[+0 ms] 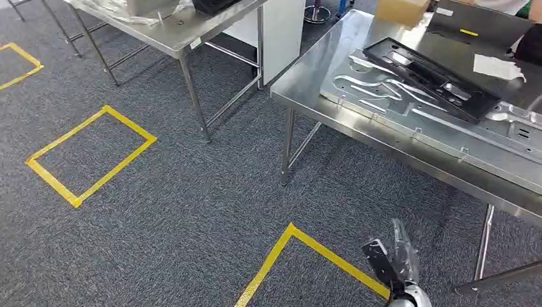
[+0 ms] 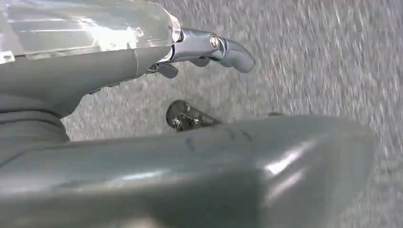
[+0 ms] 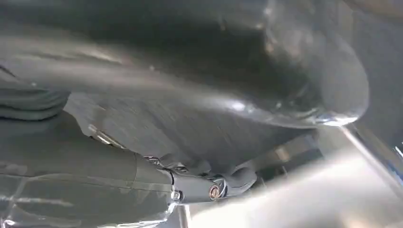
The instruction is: Take the parts from the cabinet and place them on the table.
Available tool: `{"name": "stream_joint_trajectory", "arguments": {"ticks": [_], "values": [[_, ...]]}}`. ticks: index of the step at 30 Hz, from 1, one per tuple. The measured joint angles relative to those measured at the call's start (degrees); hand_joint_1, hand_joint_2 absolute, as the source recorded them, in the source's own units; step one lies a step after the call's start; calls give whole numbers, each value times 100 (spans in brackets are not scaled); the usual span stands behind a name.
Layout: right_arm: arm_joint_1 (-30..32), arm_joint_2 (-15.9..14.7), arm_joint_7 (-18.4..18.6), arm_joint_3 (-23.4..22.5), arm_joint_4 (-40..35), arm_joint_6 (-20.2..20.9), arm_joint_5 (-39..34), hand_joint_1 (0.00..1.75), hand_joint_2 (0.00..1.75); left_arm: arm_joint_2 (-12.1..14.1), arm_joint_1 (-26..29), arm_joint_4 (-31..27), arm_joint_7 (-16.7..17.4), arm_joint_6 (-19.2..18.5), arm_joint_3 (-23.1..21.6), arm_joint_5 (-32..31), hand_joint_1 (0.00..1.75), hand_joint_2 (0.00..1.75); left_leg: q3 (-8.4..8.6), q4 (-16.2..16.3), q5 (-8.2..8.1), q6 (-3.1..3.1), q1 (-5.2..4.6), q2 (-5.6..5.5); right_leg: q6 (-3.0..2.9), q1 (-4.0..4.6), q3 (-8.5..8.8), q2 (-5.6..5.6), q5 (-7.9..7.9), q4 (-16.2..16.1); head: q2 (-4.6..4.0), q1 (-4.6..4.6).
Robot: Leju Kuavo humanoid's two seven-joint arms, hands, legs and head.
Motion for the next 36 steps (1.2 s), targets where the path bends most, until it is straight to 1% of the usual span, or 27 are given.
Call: {"name": "stream_joint_trajectory", "arguments": {"ticks": [1,2,4,5,6,7,9,10,11,13,14,15,16,19,20,21,22,24,25,26,27,28,29,30,31,35,36], "values": [[-76,2,115,42,333,-35,73,0,0,0,-41,0,-22,77,-24,-29,0,0,62,-223,-117,119,-76,-38,49,8,-30,-71,-12,49,0,9],[-170,4,294,92,716,-35,138,0,0,0,-39,0,-39,184,-48,-44,0,0,31,-253,-179,241,-64,-82,89,30,-29,-150,-6,75,0,9],[-291,24,798,211,1353,129,262,0,0,4,2,0,-78,398,-63,-52,0,0,-28,-252,-143,359,-101,-196,156,-14,-15,-271,28,64,0,9],[-291,53,1131,269,1616,274,304,0,0,13,19,2,-98,528,-78,-50,0,0,-38,-277,-93,433,-92,-240,210,-64,-27,-144,-43,127,0,9],[-273,59,1328,287,1773,374,304,0,0,13,19,2,-114,599,-94,-50,0,0,-51,-275,-65,474,-102,-275,223,-69,-108,146,-262,323,0,11],[-239,66,1567,295,1998,521,271,0,0,24,18,2,-131,733,-113,-74,0,0,-99,-272,-32,517,-121,-322,209,-74,-279,334,-560,715,0,9],[-137,52,1933,284,2324,713,129,0,0,46,18,2,-149,1067,-171,-193,0,0,-187,-264,24,573,-179,-441,181,-48,-659,459,-1005,1617,0,9],[-66,50,2053,260,2463,787,37,0,0,48,19,2,-129,1356,-227,-315,0,0,-222,-254,46,582,-212,-520,151,-33,-762,476,-1061,1880,0,9],[-1,50,2110,226,2587,822,-11,0,0,48,25,2,-69,1647,-308,-441,0,0,-239,-247,55,590,-241,-590,106,-7,-723,484,-971,1833,0,9],[83,55,2298,147,2771,916,-183,0,0,53,27,2,50,1990,-487,-633,0,0,-234,-233,63,591,-282,-723,-10,54,-285,540,-500,1038,0,9],[102,53,2362,103,2830,938,-238,0,0,57,17,2,83,2046,-555,-676,0,0,-224,-232,65,590,-298,-773,-80,89,-4,654,-256,495,0,9],[105,50,2430,57,2879,978,-289,0,0,55,13,2,114,2074,-636,-713,0,0,-239,-240,78,588,-272,-802,-172,106,127,919,-283,208,0,9],[124,33,2477,26,2920,997,-328,0,0,53,-18,2,144,2074,-680,-734,0,0,-280,-210,95,557,-302,-837,-183,109,123,1014,-240,135,0,0],[138,44,2615,-81,3016,1071,-446,0,0,63,-31,2,252,2026,-778,-776,0,0,-332,-244,154,469,-244,-978,-166,144,114,846,-207,108,0,9],[137,48,2628,-101,3031,1082,-452,0,0,68,-30,2,276,2002,-815,-780,0,0,-340,-255,164,430,-284,-1055,-197,82,152,782,-165,10,0,9],[135,107,2663,-161,3075,1119,-480,0,0,74,-29,2,365,1901,-882,-802,0,0,-356,-140,63,424,-291,-854,-190,62,203,684,-117,-76,0,9],[139,107,2674,-201,3088,1125,-511,0,0,74,-36,2,416,1846,-918,-802,0,0,-497,161,-163,379,-291,-662,-224,54,205,634,-106,-99,0,4],[163,142,2689,-275,3130,1150,-564,0,0,85,-71,2,507,1753,-949,-802,0,0,-908,1061,-624,304,-225,-496,-243,57,192,468,-104,-94,0,4],[173,151,2689,-312,3149,1173,-568,0,0,88,-73,2,525,1720,-962,-800,0,0,-1053,1392,-739,271,-194,-469,-240,54,178,389,-106,-88,0,4],[174,160,2691,-336,3160,1180,-572,0,0,88,-68,2,542,1705,-977,-796,0,0,-1083,1491,-729,245,-168,-449,-236,46,170,328,-107,-82,0,4],[174,177,2691,-354,3176,1182,-579,0,0,88,-61,2,551,1676,-999,-782,0,0,-967,1305,-587,213,-132,-418,-221,38,159,250,-110,-70,0,4],[173,190,2691,-371,3184,1189,-585,0,0,90,-61,2,557,1656,-1010,-756,0,0,-718,877,-368,188,-103,-384,-197,24,153,183,-117,-51,0,4],[169,216,2691,-382,3191,1189,-585,0,0,94,-64,2,555,1637,-1010,-750,0,0,-384,310,-142,165,-84,-298,-169,8,149,123,-131,-20,0,4],[166,219,2691,-389,3191,1191,-585,0,0,98,-74,2,549,1626,-1010,-743,0,0,-91,-169,-31,156,-78,-131,-131,3,146,68,-153,20,0,4],[164,219,2694,-398,3191,1200,-577,0,0,98,-91,0,542,1602,-1010,-713,0,0,-66,-265,-127,206,-126,-24,-75,38,137,38,-176,49,0,2],[111,234,2709,-433,3206,1307,-537,0,0,112,-58,2,490,1558,-1010,-632,0,0,-129,-305,-25,409,-154,-253,90,3,174,-104,-160,44,0,7],[113,236,2709,-435,3208,1316,-535,0,0,112,-59,2,481,1554,-1010,-629,0,0,-102,-330,23,457,-134,-292,134,-32,154,83,-259,138,0,11]]}}
